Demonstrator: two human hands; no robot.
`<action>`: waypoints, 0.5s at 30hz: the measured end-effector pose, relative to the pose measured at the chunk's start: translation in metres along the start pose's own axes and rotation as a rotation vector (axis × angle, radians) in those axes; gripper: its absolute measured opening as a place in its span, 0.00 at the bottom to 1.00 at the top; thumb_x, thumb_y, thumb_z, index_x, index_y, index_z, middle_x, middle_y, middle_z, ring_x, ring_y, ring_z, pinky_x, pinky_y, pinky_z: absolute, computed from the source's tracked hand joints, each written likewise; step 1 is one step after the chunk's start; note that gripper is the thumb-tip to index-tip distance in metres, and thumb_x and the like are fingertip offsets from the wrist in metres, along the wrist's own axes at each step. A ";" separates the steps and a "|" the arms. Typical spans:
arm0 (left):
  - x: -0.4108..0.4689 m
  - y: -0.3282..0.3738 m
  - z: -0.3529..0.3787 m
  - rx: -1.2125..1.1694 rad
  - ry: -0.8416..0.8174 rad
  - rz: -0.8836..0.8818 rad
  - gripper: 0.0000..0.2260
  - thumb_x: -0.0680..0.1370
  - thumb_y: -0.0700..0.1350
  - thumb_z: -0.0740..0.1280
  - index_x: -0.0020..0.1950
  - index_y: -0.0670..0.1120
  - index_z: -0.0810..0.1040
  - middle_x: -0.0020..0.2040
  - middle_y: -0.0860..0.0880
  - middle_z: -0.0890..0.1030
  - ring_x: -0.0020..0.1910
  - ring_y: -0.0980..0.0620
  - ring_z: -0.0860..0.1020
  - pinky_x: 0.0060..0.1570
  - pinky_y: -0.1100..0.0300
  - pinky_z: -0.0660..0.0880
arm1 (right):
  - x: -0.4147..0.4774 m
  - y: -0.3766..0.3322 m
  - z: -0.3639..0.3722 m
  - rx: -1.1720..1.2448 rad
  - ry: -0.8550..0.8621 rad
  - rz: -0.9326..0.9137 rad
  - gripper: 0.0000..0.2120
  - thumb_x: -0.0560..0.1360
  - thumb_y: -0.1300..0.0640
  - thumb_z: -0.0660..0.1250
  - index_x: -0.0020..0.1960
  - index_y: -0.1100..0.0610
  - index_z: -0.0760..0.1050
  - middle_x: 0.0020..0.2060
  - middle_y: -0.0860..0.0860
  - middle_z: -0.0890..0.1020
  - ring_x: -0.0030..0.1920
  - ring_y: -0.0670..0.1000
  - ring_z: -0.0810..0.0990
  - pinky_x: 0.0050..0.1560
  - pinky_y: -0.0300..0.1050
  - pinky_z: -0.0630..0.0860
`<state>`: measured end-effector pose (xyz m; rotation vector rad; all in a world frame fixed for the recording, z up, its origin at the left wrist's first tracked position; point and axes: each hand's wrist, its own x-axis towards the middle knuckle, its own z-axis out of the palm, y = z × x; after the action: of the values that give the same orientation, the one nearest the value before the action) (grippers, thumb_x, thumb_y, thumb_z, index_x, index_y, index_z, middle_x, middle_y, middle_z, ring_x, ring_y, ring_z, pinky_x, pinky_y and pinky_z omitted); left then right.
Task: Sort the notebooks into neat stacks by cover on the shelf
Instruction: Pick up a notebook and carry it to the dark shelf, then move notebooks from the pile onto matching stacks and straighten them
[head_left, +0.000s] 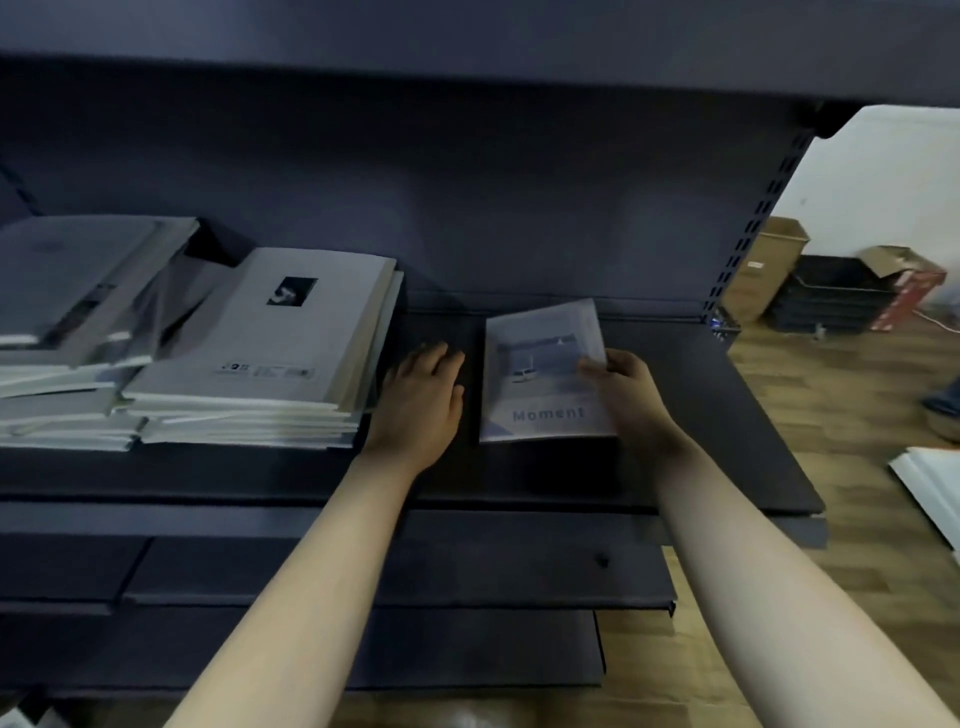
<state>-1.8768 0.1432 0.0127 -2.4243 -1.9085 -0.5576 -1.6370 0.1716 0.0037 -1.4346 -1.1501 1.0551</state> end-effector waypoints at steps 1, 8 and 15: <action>0.001 -0.001 0.002 -0.015 -0.005 0.000 0.20 0.81 0.46 0.57 0.73 0.46 0.64 0.74 0.45 0.63 0.73 0.44 0.60 0.70 0.50 0.58 | 0.003 0.000 0.003 -0.041 0.017 0.002 0.09 0.75 0.59 0.67 0.52 0.63 0.79 0.36 0.49 0.83 0.31 0.47 0.83 0.29 0.38 0.75; 0.008 -0.005 0.010 -0.072 -0.007 -0.018 0.20 0.82 0.46 0.56 0.73 0.45 0.64 0.74 0.44 0.64 0.73 0.44 0.60 0.71 0.52 0.58 | 0.018 -0.008 0.023 -0.464 0.124 -0.016 0.08 0.68 0.56 0.71 0.34 0.59 0.77 0.28 0.48 0.75 0.28 0.47 0.73 0.25 0.39 0.63; 0.009 -0.003 0.009 -0.085 -0.002 -0.024 0.20 0.81 0.46 0.57 0.73 0.44 0.65 0.74 0.43 0.64 0.72 0.43 0.61 0.70 0.51 0.58 | 0.022 -0.017 0.035 -0.617 0.105 -0.022 0.09 0.64 0.51 0.74 0.35 0.55 0.77 0.29 0.49 0.77 0.30 0.50 0.77 0.27 0.39 0.68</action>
<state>-1.8757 0.1550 0.0057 -2.4564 -1.9564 -0.6507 -1.6700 0.2005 0.0144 -1.9162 -1.4836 0.6158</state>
